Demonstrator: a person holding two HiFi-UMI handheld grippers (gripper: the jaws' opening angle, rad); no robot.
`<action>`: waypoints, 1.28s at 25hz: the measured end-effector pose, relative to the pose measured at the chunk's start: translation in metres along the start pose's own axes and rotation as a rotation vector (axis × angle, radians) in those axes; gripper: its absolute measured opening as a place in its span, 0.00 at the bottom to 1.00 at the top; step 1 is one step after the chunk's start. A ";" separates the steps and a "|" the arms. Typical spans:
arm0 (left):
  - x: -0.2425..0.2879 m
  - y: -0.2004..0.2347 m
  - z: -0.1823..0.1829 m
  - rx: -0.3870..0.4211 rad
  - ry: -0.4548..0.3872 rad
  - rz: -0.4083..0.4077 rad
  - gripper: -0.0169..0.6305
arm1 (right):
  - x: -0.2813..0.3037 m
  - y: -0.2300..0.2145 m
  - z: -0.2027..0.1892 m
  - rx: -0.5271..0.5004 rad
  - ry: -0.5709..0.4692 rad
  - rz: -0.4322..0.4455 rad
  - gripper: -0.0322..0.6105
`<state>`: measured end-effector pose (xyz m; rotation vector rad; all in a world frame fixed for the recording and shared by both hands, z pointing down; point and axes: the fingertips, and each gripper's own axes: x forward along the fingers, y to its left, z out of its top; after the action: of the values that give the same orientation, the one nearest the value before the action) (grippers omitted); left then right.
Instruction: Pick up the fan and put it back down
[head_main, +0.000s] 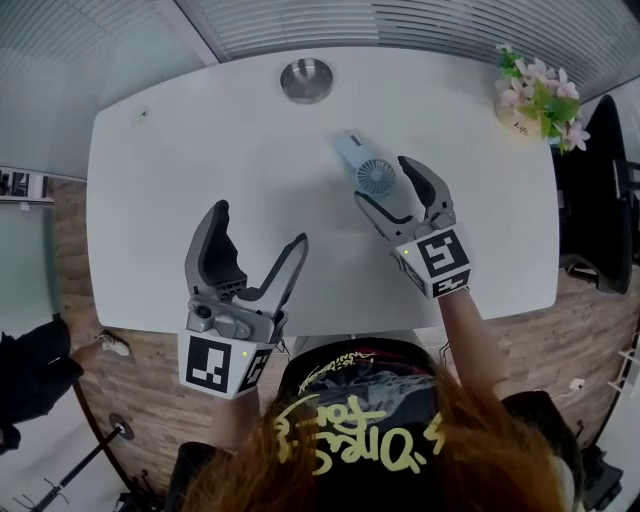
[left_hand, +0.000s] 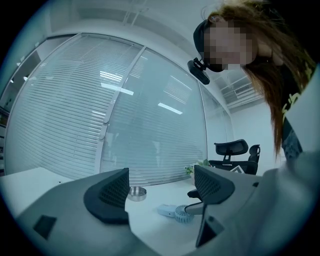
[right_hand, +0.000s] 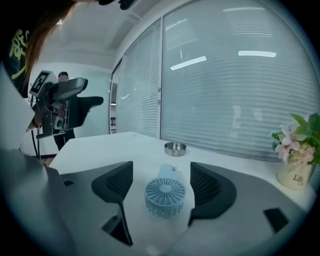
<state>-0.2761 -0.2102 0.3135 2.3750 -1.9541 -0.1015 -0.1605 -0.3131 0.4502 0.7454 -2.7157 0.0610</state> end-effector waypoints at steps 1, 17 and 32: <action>0.000 0.000 -0.001 -0.001 0.003 -0.001 0.65 | 0.004 -0.001 -0.005 -0.005 0.022 -0.001 0.58; 0.000 0.011 -0.004 0.004 0.015 0.018 0.64 | 0.040 -0.007 -0.063 -0.006 0.267 0.020 0.59; 0.009 0.018 0.012 0.012 -0.011 -0.073 0.60 | 0.027 -0.007 -0.027 -0.072 0.178 -0.081 0.59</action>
<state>-0.2928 -0.2224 0.3035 2.4588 -1.8781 -0.1066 -0.1709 -0.3291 0.4845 0.7886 -2.5036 0.0104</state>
